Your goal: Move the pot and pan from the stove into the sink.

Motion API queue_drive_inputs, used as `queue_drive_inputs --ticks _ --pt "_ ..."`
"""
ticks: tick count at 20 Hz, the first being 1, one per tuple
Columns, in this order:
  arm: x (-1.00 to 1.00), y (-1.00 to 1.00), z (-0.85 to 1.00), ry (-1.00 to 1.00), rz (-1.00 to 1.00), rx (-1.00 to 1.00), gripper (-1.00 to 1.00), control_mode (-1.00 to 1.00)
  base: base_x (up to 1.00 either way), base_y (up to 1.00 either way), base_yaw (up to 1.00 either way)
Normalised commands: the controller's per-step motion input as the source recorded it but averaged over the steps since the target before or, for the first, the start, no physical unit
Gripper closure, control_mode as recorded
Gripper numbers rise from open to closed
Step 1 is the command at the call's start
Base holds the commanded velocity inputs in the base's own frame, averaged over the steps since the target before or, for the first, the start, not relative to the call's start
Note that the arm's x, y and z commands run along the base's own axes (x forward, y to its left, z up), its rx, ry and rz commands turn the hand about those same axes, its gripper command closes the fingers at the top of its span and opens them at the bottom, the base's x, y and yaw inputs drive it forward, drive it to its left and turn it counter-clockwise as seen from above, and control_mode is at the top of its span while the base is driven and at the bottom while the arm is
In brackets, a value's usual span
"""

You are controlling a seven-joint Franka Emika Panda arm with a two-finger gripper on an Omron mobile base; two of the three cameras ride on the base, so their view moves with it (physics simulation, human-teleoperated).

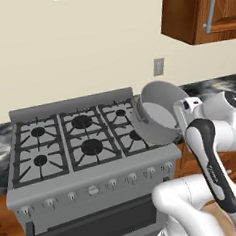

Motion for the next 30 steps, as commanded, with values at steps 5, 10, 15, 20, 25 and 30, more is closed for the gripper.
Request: queue_drive_inputs --ticks 5,10,15,20,25,30 --pt "-0.03 0.01 -0.01 0.0 0.01 -0.02 1.0 -1.0 0.0 0.0 0.0" --pt "0.0 0.0 0.0 0.0 0.0 0.0 1.0 1.0 -0.52 -0.06 0.03" --pt "0.0 0.0 0.0 0.0 0.0 0.0 1.0 1.0 -0.32 -0.09 -0.29" --pt "0.0 0.0 0.0 0.0 0.0 0.0 1.0 1.0 -0.08 0.0 -0.45" --pt "0.0 0.0 0.0 0.0 0.0 0.0 1.0 1.0 0.0 0.0 -0.5" --pt "0.0 0.0 0.0 0.0 0.0 0.0 1.0 1.0 0.0 0.0 -0.5"
